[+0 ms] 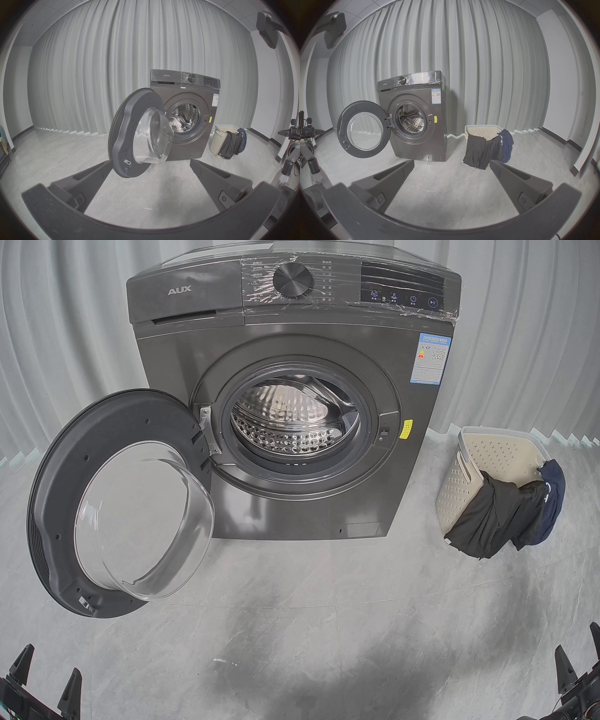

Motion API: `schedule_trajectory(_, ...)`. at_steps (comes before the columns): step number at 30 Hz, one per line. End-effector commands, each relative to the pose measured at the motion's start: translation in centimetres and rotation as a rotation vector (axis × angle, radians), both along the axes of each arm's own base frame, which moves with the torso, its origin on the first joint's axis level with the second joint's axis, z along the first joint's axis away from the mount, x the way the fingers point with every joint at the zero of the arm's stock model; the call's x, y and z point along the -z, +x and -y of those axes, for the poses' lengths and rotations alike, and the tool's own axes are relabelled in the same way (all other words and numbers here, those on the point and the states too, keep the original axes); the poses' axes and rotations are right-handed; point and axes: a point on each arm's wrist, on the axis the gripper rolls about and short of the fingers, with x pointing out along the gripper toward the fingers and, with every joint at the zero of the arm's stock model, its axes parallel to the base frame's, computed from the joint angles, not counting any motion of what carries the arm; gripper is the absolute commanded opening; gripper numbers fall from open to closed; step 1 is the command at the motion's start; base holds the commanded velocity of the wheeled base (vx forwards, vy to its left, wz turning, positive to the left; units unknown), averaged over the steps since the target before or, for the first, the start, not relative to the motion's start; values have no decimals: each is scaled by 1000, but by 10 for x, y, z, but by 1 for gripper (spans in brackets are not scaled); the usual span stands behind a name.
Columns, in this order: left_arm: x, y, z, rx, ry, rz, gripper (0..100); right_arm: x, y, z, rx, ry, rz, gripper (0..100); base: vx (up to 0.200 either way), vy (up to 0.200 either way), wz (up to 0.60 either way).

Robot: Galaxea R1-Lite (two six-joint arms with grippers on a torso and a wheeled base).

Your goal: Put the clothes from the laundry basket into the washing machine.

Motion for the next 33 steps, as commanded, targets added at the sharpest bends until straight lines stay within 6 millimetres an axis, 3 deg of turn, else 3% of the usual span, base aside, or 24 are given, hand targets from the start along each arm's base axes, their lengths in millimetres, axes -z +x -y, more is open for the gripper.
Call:
schedule_trajectory(1,4,0,0,0,0,3,100,5,1,0,0,1,-8,100,0,-200,0)
schedule_trajectory(11,4,0,0,0,0,3,100,5,1,0,0,1,-8,100,0,-20,0)
schedule_trajectory(33,4,0,0,0,-3,5,100,5,1,0,0,1,-8,100,0,-200,0)
